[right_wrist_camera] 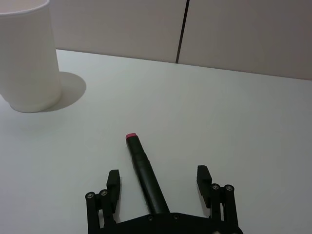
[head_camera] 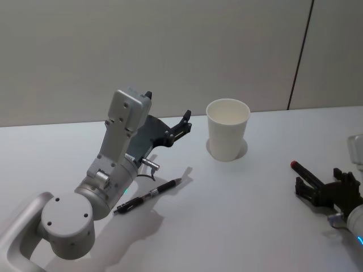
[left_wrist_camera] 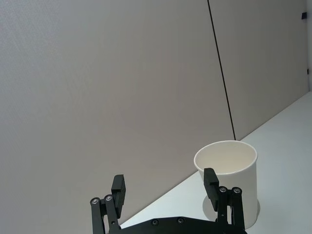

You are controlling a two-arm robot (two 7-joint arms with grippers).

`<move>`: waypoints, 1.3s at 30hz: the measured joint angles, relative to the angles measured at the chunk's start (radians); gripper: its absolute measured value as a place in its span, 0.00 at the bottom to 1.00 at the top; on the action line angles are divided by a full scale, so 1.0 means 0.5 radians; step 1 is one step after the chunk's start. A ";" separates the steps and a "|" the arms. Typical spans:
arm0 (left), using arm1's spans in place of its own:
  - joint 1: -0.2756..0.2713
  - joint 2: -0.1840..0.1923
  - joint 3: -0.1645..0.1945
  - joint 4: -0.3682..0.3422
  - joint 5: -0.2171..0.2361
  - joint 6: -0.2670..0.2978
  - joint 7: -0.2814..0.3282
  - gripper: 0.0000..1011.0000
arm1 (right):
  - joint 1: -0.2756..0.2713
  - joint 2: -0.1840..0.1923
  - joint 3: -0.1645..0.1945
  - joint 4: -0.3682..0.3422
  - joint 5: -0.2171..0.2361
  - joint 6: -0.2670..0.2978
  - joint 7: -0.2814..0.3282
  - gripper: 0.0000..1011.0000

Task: Place the pen into the pen holder.

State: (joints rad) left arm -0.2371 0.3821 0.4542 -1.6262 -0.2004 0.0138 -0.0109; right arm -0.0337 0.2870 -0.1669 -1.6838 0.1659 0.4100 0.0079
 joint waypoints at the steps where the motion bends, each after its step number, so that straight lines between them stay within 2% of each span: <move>1: 0.000 0.000 0.000 0.000 0.000 0.000 0.000 0.99 | 0.000 0.000 0.000 0.000 0.000 0.000 0.001 0.97; 11: 0.000 0.000 0.000 0.000 0.000 0.000 0.000 0.99 | 0.001 -0.002 0.000 0.002 -0.002 -0.004 0.004 0.91; 15: 0.000 0.000 0.000 0.000 0.000 0.000 0.000 0.99 | 0.002 -0.002 0.001 0.003 -0.003 -0.005 0.003 0.99; 29: 0.000 0.000 0.000 0.000 0.000 0.000 0.000 0.99 | 0.001 -0.003 -0.001 0.002 -0.003 -0.008 0.006 0.99; 30: 0.000 0.000 0.000 0.000 0.000 0.000 0.000 0.99 | 0.001 -0.003 -0.001 0.002 -0.003 -0.008 0.006 0.94; 39: 0.000 0.000 0.000 0.000 0.000 0.000 0.000 0.99 | 0.001 -0.003 -0.002 0.001 -0.002 -0.008 0.007 0.87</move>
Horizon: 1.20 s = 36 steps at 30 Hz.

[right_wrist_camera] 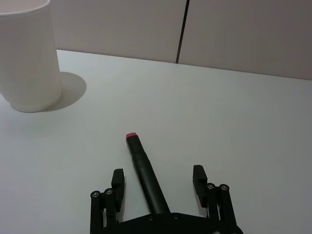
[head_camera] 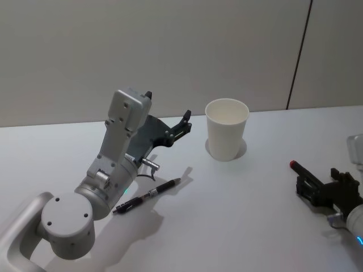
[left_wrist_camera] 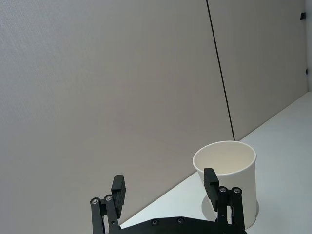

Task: Place the pen into the pen holder.

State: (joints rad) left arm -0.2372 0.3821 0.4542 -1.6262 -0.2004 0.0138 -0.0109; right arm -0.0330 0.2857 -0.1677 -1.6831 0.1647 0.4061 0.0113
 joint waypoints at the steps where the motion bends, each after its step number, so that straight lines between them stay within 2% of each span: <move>1: 0.000 0.000 0.000 0.000 0.000 0.000 0.000 0.99 | 0.000 0.000 0.000 0.000 0.000 0.000 0.000 0.87; 33: 0.000 0.000 0.000 0.000 0.000 0.000 0.000 0.99 | -0.002 -0.005 0.007 0.008 0.009 -0.028 0.018 0.67; 36: 0.000 0.000 0.000 0.000 0.000 0.000 0.000 0.99 | -0.002 -0.005 0.008 0.008 0.010 -0.030 0.018 0.63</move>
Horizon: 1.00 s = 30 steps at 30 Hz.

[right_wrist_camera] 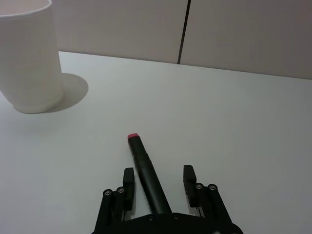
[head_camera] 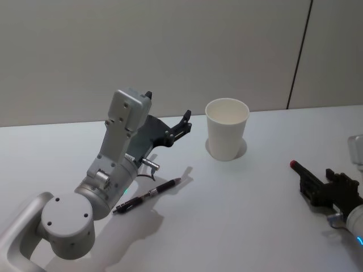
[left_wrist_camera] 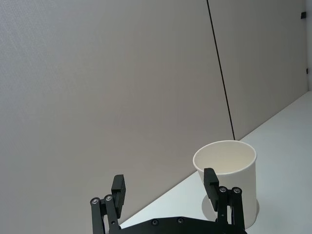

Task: Place the pen into the pen holder.

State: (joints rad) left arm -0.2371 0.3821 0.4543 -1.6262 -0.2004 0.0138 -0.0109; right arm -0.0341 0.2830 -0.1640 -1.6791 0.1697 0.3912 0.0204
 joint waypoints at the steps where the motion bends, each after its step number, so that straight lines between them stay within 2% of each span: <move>1: 0.000 0.000 0.000 0.000 0.000 0.000 0.000 0.99 | 0.000 0.000 0.000 0.000 0.000 0.000 0.000 0.63; 9: 0.000 0.000 0.000 0.000 0.000 0.000 0.000 0.99 | 0.000 0.000 0.000 0.000 0.001 -0.002 0.002 0.43; 12: 0.000 0.000 0.000 0.000 0.000 0.000 0.000 0.99 | 0.000 -0.001 0.001 0.001 0.001 -0.002 0.003 0.29; 13: 0.000 0.000 0.000 0.000 0.000 0.000 0.000 0.99 | 0.000 -0.001 0.002 0.001 0.001 -0.002 0.004 0.29; 16: 0.000 0.000 0.000 0.000 0.000 0.000 0.000 0.99 | 0.001 -0.001 0.004 0.001 0.000 -0.003 0.003 0.20; 30: 0.000 0.000 0.000 0.000 0.000 0.000 0.000 0.99 | 0.001 -0.003 0.003 0.000 -0.001 -0.009 0.011 0.18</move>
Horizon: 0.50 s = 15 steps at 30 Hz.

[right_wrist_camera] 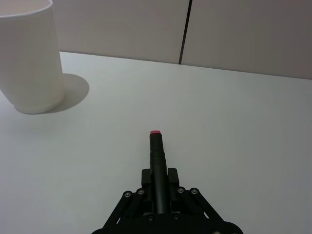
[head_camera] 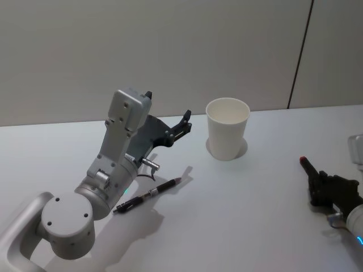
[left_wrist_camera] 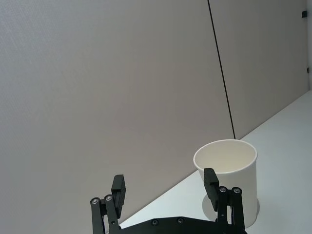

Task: Place the pen into the pen holder.

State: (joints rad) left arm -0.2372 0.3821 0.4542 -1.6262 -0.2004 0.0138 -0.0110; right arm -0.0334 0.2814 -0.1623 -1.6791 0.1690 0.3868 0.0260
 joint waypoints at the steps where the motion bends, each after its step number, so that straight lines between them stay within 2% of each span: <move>1: 0.000 0.000 0.000 0.000 0.000 0.000 0.000 0.99 | 0.001 -0.001 0.000 0.000 0.000 -0.003 0.000 0.18; 8: 0.000 0.000 0.000 0.000 0.000 0.000 0.000 0.99 | 0.018 -0.006 0.013 0.010 0.017 -0.056 -0.005 0.18; 15: 0.000 0.000 0.000 0.000 0.000 0.000 0.000 0.99 | 0.062 -0.018 0.032 0.026 0.061 -0.163 -0.001 0.18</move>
State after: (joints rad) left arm -0.2371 0.3821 0.4542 -1.6262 -0.2004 0.0138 -0.0109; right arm -0.0023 0.2722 -0.1462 -1.6658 0.1996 0.3051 0.0253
